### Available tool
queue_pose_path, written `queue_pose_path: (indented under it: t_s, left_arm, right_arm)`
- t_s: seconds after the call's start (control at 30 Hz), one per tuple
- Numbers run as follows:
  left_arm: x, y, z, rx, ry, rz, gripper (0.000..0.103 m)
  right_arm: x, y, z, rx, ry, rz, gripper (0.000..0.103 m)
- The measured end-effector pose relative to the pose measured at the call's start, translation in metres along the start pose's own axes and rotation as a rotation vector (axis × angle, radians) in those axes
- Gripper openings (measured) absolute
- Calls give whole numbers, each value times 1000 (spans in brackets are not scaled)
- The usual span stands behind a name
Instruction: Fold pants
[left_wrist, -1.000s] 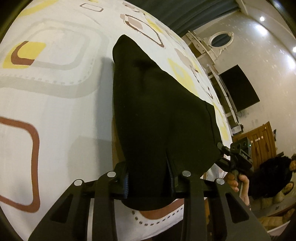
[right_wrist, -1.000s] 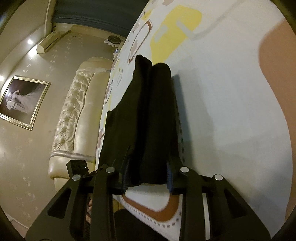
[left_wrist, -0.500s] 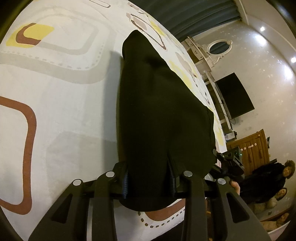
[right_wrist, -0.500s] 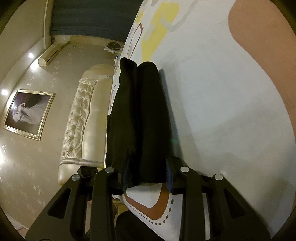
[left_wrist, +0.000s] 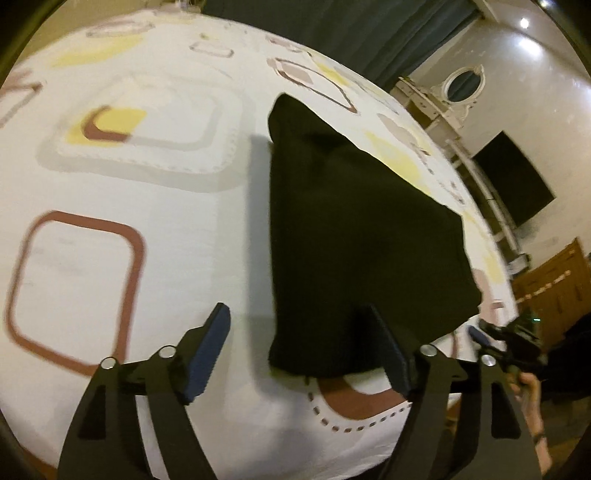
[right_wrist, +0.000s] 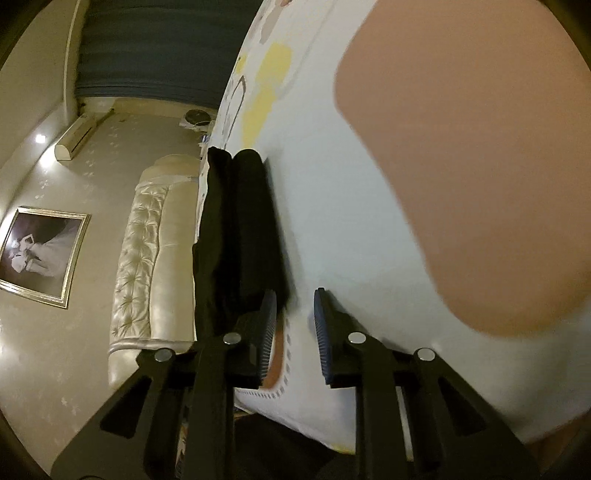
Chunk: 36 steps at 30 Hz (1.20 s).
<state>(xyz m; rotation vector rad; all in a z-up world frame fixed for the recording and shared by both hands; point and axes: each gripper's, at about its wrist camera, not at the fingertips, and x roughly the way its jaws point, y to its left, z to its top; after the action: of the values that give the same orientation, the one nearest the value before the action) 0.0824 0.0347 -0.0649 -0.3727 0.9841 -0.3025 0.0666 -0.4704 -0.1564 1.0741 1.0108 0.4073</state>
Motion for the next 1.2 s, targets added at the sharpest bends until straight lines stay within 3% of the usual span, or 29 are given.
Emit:
queue_pose_path:
  t_s: [0.07, 0.23, 0.33, 0.67, 0.97, 1.2]
  left_arm:
    - [-8, -6, -5, 14, -18, 44, 78]
    - [-26, -20, -19, 79, -47, 168, 79]
    - [-37, -30, -30, 109, -70, 220, 80]
    - [-69, -53, -55, 60, -152, 307, 83]
    - [-71, -74, -64, 169, -191, 351, 83]
    - [-61, -76, -65, 172, -172, 357, 83]
  right_arm:
    - [-5, -1, -4, 11, 1, -29, 23]
    - [-12, 12, -16, -7, -24, -38, 59]
    - [-11, 27, -25, -60, -30, -86, 72]
    - [2, 70, -57, -252, -79, -316, 82]
    - [27, 119, -93, -512, -134, -483, 82]
    - [36, 133, -106, -605, -177, -541, 87]
